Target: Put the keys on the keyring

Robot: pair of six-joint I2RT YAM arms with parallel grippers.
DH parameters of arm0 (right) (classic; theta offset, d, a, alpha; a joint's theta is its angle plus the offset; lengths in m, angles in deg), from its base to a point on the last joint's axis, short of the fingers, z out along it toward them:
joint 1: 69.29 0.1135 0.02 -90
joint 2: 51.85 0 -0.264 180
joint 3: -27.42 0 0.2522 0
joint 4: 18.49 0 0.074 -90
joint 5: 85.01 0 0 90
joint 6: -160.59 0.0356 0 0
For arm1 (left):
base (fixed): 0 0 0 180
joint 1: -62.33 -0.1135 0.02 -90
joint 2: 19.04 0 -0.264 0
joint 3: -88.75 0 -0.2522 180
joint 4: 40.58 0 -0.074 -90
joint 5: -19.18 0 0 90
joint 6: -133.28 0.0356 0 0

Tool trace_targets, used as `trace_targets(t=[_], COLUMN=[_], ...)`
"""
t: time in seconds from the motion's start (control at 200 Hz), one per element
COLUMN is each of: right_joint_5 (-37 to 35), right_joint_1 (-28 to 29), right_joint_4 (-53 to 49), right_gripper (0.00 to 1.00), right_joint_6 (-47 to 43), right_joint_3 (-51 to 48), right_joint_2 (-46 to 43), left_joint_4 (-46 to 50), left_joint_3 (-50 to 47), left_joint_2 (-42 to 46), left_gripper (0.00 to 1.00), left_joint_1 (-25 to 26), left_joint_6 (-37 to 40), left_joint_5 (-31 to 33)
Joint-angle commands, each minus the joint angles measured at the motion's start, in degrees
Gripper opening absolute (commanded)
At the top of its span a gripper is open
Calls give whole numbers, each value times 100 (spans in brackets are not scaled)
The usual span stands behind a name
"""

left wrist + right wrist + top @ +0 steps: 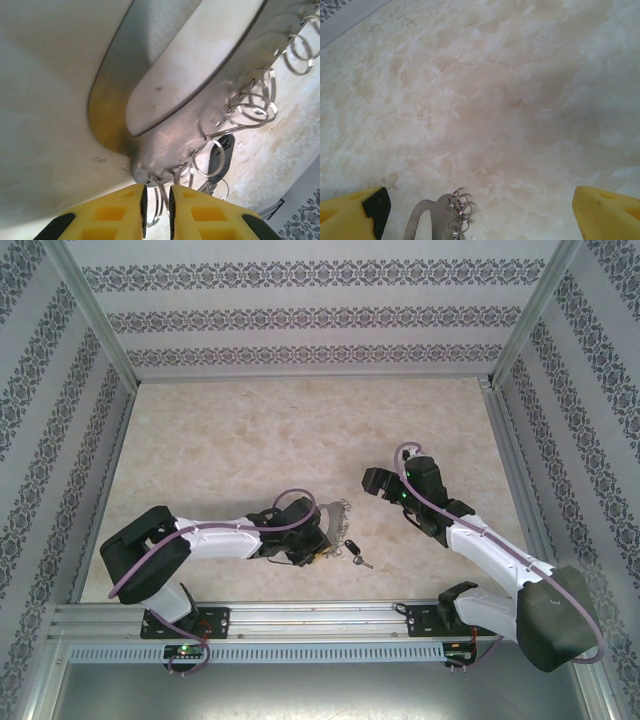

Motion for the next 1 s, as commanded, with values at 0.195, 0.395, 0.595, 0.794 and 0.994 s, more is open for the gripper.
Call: trace_targets(t=[0.195,0.395,0.595,0.794,0.994], right_joint_5=[28,138,633,1299,1940], right_joint_1=[-49,-48,-1,91,280], right_joint_4=[114,139,429,1001,1404], right_gripper=[94,93,87,72,65], right_joint_6=[-47,-79,-244,-337,-521], right_joint_3=[-70,-87,-281,-564,-659], right_joint_2=[-130,-130,-112,-187,-436], left_joint_4=[-74,-155,-401,-772,-406], left_joint_3=[-163,-142,-61,104,533], left_joint_2=[-131,-126,-190,-172,87], left_gripper=[20,8,0,0,0], left_joint_1=[139,139,98,-81,-348], left_joint_6=[-281,-302,-304,-296,39], left_joint_5=[-21,21,81,42,-94])
